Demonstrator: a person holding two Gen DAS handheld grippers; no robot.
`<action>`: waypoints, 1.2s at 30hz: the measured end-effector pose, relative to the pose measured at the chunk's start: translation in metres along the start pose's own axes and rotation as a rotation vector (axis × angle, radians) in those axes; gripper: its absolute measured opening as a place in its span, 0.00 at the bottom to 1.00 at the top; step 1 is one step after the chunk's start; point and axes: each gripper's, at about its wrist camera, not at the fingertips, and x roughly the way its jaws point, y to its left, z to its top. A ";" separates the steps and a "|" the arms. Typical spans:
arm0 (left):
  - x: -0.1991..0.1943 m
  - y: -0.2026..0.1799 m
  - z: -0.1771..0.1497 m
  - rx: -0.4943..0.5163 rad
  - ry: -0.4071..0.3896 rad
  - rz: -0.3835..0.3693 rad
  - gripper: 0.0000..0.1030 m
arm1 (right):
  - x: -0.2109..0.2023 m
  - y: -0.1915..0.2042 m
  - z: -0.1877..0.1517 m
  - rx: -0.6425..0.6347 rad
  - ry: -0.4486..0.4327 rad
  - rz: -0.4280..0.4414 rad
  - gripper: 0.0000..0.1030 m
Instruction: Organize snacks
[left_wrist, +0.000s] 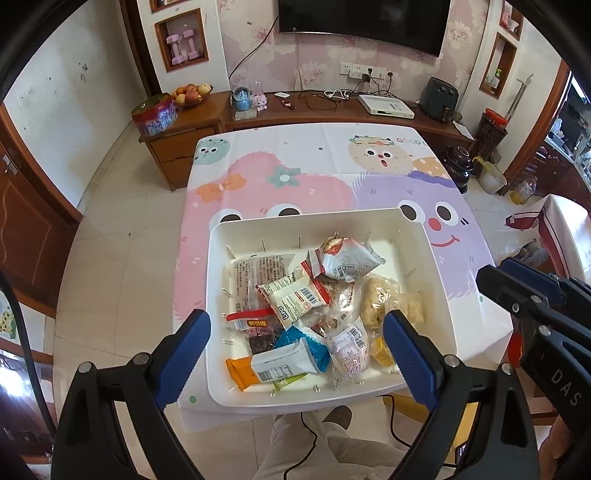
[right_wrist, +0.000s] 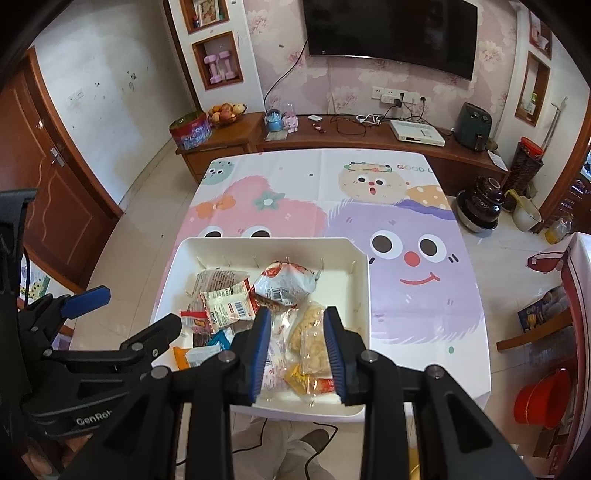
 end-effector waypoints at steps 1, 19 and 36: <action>-0.001 0.000 -0.001 -0.001 -0.003 0.001 0.91 | -0.001 0.000 0.000 0.005 -0.007 -0.002 0.29; -0.010 0.001 -0.003 -0.015 -0.038 0.013 0.91 | -0.012 0.007 -0.004 0.015 -0.053 -0.010 0.29; -0.015 0.005 0.003 -0.013 -0.053 0.018 0.91 | -0.015 0.010 0.004 0.002 -0.059 -0.012 0.29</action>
